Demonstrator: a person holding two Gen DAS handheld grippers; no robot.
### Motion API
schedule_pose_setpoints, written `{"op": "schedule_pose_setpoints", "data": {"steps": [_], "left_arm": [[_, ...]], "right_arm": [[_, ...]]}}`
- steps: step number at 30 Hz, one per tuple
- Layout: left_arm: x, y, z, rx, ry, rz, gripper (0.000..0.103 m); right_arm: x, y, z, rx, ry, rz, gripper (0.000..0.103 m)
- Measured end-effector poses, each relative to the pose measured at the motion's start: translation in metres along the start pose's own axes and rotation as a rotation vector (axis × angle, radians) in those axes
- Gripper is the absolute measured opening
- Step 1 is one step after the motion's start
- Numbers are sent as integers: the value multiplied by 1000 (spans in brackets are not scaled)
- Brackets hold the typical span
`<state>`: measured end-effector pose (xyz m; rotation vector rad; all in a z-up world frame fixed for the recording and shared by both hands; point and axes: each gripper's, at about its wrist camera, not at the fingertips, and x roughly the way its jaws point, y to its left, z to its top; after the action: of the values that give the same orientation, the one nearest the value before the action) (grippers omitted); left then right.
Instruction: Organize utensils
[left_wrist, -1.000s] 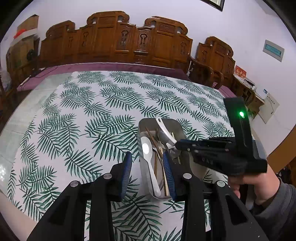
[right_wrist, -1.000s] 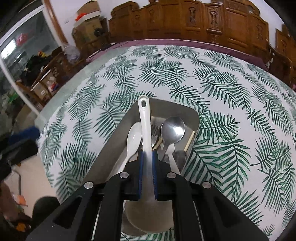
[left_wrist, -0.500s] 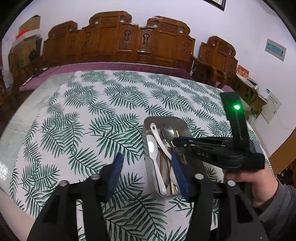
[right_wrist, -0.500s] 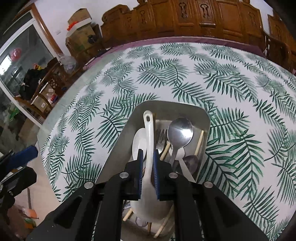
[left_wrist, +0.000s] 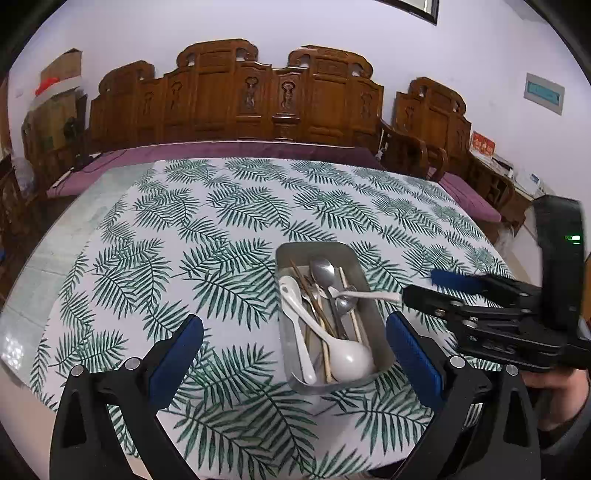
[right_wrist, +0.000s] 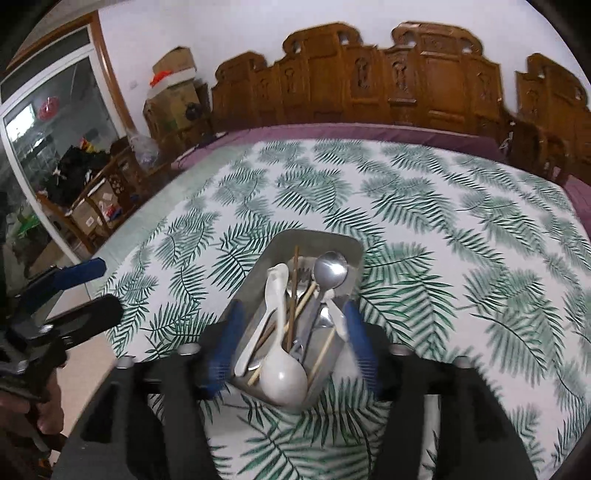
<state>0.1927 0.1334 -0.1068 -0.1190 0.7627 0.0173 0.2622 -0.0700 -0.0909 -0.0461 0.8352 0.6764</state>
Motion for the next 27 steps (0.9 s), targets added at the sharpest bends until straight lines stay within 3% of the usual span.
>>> {"op": "schedule_pose_setpoints", "data": {"steps": [3, 5, 21, 27], "left_arm": [[-7, -9, -3, 8, -2, -9, 95], [-12, -18, -5, 24, -5, -7, 95], [-62, -65, -27, 49, -26, -33, 95], [-86, -79, -36, 69, -64, 0, 95]], "right_arm": [[-26, 0, -7, -6, -39, -39, 94], [-41, -2, -13, -2, -55, -46, 100], [-140, -14, -60, 34, -148, -138, 101], [-169, -9, -72, 34, -182, -161, 101]]}}
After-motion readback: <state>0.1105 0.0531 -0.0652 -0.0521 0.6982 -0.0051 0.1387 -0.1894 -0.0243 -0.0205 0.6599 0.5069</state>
